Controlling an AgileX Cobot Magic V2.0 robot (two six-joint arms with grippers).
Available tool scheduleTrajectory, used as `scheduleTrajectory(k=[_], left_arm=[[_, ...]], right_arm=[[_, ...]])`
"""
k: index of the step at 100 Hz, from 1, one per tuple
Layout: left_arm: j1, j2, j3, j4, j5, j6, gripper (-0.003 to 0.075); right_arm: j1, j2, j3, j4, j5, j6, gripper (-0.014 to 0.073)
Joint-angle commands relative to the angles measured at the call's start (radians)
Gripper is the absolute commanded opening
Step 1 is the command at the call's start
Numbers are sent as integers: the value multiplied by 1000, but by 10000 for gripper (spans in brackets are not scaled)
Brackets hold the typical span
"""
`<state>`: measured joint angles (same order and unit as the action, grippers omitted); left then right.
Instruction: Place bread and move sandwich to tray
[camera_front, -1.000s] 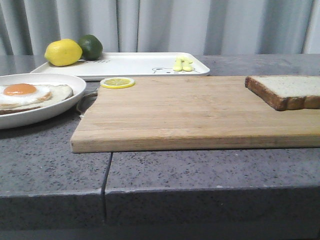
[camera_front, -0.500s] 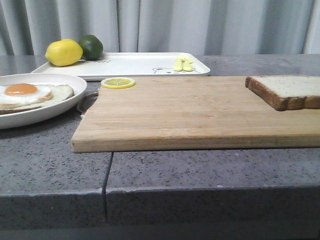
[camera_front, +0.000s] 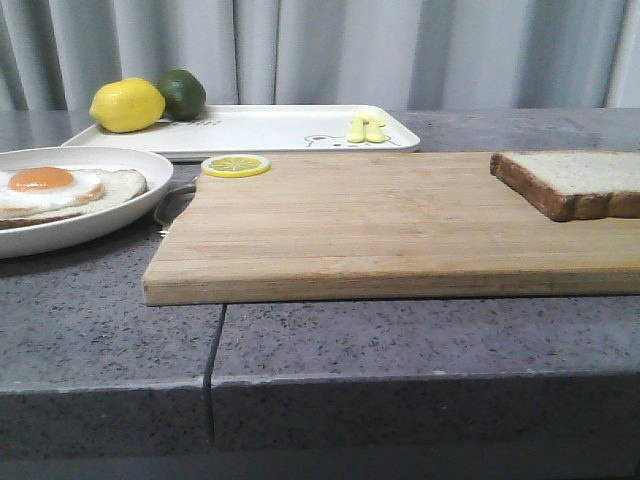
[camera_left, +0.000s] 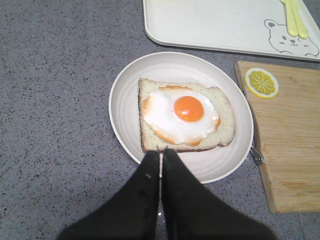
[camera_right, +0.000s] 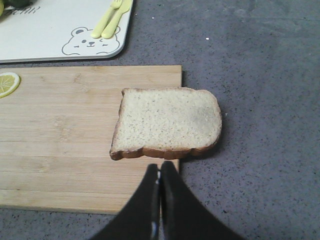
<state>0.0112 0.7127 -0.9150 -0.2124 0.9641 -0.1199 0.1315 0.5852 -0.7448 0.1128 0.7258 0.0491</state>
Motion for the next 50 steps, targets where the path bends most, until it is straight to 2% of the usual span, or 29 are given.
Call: scheduleTrajectory(k=[1, 50], left_arm=[[-4, 15, -36, -21, -53, 1, -19], [-4, 24, -36, -35, -41, 1, -19]], right_arm=[[-6, 10, -35, 1, -60, -10, -119], [-6, 10, -35, 1, -52, -10, -119]])
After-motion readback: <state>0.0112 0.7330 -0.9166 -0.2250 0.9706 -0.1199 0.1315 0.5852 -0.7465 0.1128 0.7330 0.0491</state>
